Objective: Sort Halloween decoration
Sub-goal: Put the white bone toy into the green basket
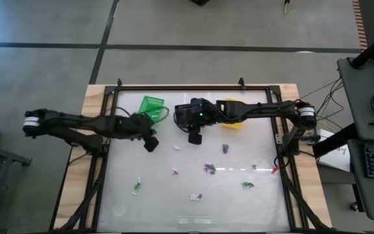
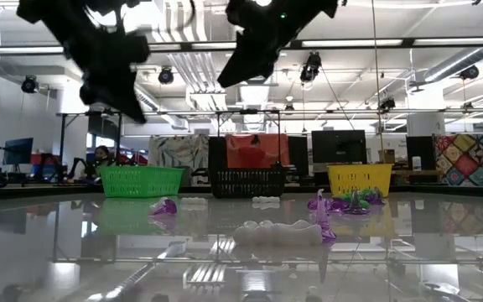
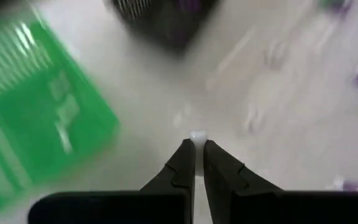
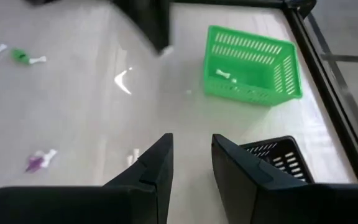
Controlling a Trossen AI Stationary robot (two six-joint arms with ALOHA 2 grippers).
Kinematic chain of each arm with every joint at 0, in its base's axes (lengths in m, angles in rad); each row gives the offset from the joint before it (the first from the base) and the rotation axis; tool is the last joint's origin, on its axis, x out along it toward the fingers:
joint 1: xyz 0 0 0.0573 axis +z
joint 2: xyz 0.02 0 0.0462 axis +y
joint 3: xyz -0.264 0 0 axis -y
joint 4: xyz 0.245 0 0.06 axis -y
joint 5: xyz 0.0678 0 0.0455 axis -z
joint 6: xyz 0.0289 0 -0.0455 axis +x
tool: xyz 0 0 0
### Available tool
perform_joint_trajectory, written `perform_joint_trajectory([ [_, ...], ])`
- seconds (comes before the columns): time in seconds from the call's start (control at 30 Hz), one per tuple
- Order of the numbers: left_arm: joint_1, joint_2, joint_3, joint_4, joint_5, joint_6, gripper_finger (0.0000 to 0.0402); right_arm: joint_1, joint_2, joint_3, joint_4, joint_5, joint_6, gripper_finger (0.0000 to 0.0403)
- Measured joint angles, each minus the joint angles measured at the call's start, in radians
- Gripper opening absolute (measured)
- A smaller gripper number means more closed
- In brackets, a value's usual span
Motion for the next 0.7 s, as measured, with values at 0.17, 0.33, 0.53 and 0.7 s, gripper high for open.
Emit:
perform_joint_trajectory([
  [0.17, 0.12, -0.084, 0.002, 0.097, -0.069, 0.138, 0.0, 0.006, -0.069, -0.125, 0.133, 0.001, 0.053, 0.0102],
  [0.33, 0.295, -0.061, -0.035, 0.176, -0.06, 0.191, 0.0, 0.006, -0.106, -0.221, 0.252, 0.003, 0.106, 0.0102],
  [0.53, 0.427, 0.046, -0.044, 0.202, 0.017, 0.208, 0.0, 0.006, -0.112, -0.24, 0.269, 0.003, 0.138, 0.0102],
  [0.7, 0.456, 0.122, -0.044, 0.209, 0.008, 0.214, 0.0003, 0.01, -0.112, -0.24, 0.267, 0.002, 0.142, 0.0102],
])
